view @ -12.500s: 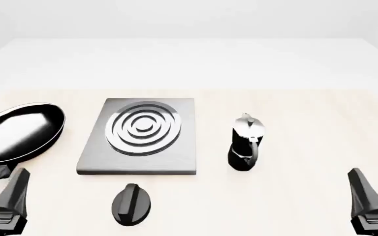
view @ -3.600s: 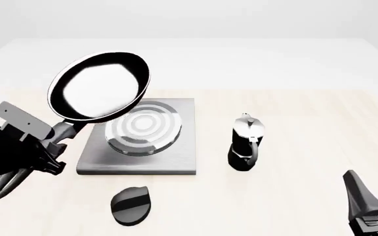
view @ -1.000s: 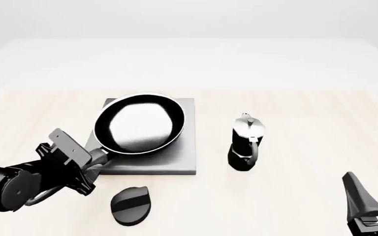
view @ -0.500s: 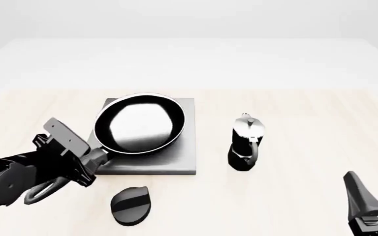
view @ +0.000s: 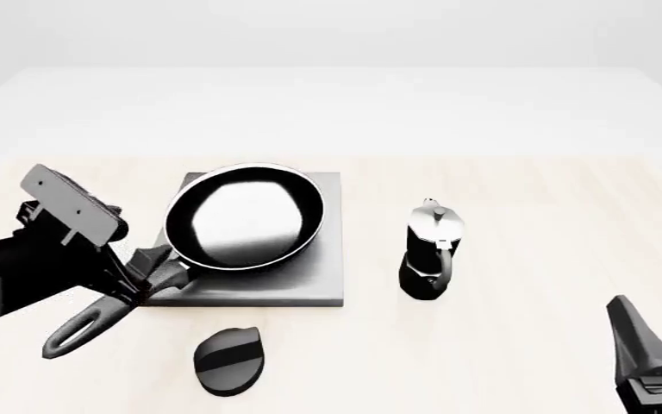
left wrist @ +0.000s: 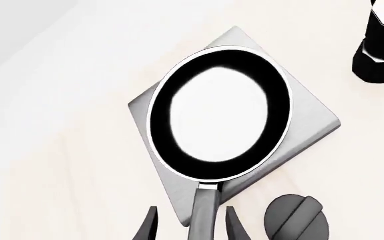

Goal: Turn on the stove and put the frying pan on it.

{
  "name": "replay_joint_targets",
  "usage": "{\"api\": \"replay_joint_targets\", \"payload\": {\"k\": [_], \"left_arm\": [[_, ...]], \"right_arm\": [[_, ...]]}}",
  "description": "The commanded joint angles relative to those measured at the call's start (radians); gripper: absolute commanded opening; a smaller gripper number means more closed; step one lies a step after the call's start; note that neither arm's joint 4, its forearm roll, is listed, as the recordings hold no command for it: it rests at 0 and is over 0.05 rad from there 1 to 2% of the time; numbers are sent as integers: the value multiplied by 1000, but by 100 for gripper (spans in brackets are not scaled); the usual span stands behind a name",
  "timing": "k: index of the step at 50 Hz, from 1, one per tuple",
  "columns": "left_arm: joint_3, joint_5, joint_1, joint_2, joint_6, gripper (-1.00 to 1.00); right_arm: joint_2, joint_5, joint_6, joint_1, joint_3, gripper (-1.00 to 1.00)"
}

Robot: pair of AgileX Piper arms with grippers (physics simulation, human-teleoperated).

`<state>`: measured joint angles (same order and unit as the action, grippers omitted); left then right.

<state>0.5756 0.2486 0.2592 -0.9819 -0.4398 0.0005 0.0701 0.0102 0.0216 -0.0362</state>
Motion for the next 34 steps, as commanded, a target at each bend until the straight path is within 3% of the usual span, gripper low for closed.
{"api": "replay_joint_targets", "payload": {"k": [1, 10, 22, 28, 34], "left_arm": [[76, 140, 28, 153, 56, 100], [119, 252, 64, 305, 127, 100], [138, 353, 53, 463, 157, 100], [184, 425, 52, 573, 226, 100], [153, 457, 64, 661, 267, 100]], "right_arm": [[0, 1, 0, 5, -9, 100], [0, 10, 2, 5, -25, 100], [0, 26, 4, 10, -54, 100], [0, 37, 2, 3, -86, 100], [0, 63, -4, -1, -134, 100]]}}
